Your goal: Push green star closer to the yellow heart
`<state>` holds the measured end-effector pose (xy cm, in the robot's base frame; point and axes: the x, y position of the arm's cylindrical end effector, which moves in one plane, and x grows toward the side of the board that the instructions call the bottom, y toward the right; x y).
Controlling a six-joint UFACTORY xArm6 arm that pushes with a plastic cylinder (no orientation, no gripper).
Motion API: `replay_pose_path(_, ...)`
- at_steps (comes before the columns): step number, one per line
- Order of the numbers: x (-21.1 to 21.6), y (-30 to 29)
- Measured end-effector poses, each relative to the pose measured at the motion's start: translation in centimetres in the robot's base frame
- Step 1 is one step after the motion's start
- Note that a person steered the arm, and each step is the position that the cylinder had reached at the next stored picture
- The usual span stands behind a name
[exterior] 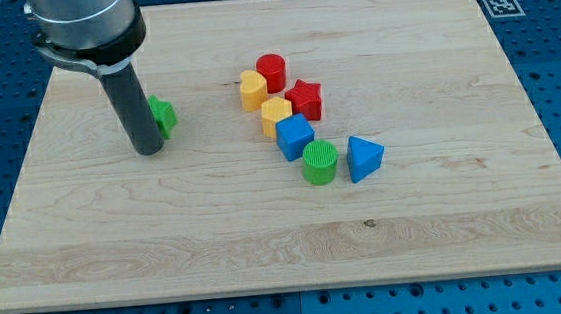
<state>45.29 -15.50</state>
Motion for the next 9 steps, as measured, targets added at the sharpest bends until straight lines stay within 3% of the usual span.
replay_pose_path(3, 0.8, -2.9)
replay_pose_path(4, -3.5, -2.9)
replay_pose_path(9, -4.3, 3.7)
